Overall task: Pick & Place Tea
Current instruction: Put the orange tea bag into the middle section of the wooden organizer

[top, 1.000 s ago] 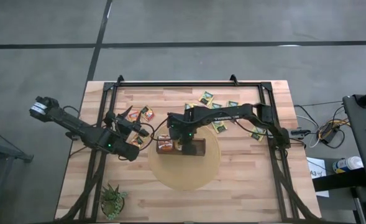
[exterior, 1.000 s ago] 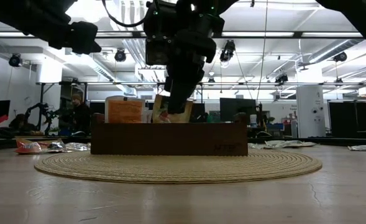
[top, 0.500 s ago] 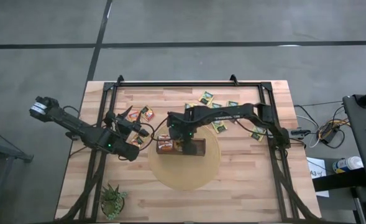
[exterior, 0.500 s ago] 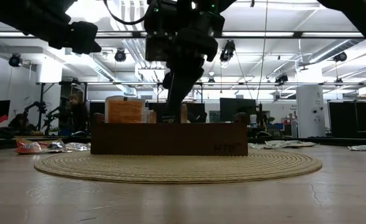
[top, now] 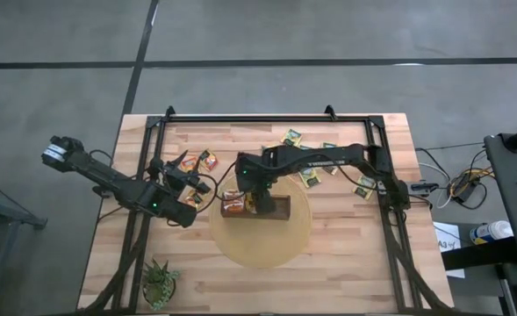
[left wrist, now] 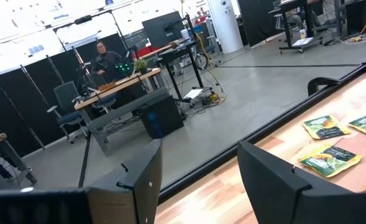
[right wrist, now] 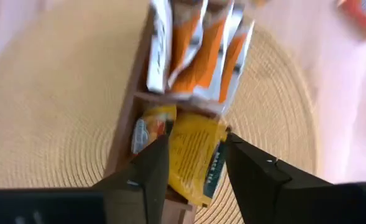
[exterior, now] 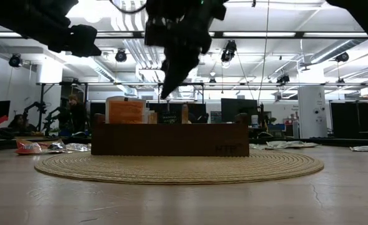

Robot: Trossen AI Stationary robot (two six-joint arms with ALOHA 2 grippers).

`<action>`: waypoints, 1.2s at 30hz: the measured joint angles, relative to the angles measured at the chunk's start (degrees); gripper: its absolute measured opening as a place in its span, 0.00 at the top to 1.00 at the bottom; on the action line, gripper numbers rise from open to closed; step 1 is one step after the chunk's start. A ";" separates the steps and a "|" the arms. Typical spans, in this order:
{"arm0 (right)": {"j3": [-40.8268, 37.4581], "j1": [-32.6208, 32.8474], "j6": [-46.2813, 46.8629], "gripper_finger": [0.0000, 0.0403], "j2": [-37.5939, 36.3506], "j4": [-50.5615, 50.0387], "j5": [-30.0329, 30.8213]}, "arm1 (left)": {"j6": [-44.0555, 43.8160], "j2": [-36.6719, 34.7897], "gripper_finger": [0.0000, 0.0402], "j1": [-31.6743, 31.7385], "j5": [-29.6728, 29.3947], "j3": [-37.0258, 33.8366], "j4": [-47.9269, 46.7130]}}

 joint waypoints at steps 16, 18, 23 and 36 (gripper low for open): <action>-27.82 -2.62 5.60 0.83 -25.87 28.89 -13.31 | -6.87 -0.20 0.50 0.26 -1.16 -5.45 0.20; -31.45 -2.56 6.76 0.85 -28.46 30.76 -11.91 | -8.85 -0.20 0.50 0.28 -0.77 -6.93 0.26; -38.37 -2.56 9.99 0.89 -32.68 30.39 -8.83 | -6.63 -0.42 0.50 0.28 5.83 -6.16 0.56; -69.11 -4.85 1.90 0.98 -54.50 58.29 -9.31 | 11.35 -0.42 0.50 -0.15 18.79 11.82 0.18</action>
